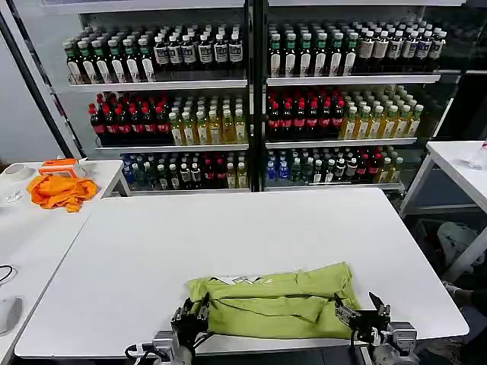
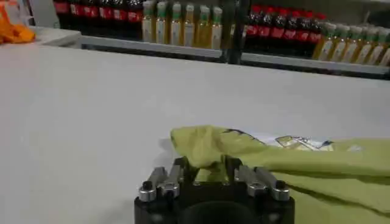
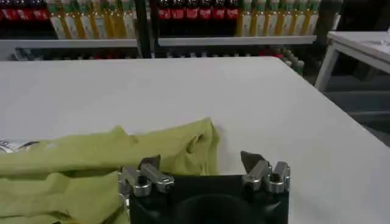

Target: Fold and organize the clothes.

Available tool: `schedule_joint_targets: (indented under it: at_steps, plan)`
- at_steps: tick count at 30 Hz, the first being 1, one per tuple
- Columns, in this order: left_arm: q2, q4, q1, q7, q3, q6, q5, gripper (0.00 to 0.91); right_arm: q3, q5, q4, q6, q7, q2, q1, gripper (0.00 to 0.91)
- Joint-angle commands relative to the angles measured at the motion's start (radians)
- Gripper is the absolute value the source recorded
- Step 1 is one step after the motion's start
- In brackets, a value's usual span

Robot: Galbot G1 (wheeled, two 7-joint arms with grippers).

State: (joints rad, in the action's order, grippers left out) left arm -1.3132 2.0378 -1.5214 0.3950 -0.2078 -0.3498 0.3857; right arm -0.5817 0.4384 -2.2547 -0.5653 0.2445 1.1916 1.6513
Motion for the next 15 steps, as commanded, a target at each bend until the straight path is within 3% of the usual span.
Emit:
schedule_joint_targets:
  at_steps: [1,7,15]
  plan:
    - [-0.003,0.032,-0.011,0.0,-0.043,0.023,0.063,0.02,-0.007,-0.001,-0.007,0.002,0.001,0.001,0.005,0.907]
    - [0.051,0.115,-0.028,-0.002,-0.181,0.01,0.141,0.02,-0.03,0.017,-0.005,0.001,0.002,-0.001,-0.013,0.907]
    - [0.199,0.14,-0.044,-0.007,-0.498,-0.024,0.304,0.02,-0.046,0.038,-0.004,0.001,0.002,-0.013,-0.025,0.907]
